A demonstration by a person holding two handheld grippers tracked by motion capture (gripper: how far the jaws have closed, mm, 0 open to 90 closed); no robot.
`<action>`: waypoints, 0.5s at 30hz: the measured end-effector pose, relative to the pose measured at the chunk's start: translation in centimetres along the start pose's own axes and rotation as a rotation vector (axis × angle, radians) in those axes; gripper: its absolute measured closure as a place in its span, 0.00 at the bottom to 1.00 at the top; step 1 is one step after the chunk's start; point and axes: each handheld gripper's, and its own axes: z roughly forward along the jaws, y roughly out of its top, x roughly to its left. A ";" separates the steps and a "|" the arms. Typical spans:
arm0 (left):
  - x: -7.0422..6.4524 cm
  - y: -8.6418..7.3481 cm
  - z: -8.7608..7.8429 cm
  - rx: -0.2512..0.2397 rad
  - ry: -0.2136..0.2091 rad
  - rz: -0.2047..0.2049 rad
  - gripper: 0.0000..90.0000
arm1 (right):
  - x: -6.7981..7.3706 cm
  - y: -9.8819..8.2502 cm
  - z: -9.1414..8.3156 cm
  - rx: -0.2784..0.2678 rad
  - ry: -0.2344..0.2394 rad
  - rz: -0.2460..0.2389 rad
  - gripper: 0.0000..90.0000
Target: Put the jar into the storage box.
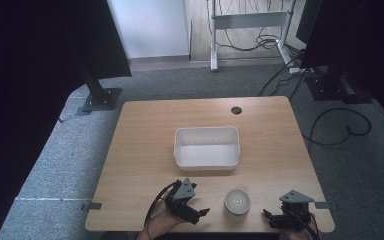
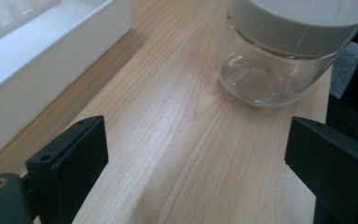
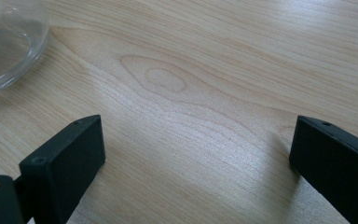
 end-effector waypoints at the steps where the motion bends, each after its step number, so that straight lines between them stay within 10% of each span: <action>1: -0.2 0.2 0.3 -0.001 -0.006 0.008 0.07 | 0.0 0.0 0.0 0.000 0.000 0.000 0.03; 15: -1.7 1.3 2.1 0.005 -0.068 0.047 0.06 | 0.0 0.0 0.0 0.000 0.000 0.000 0.03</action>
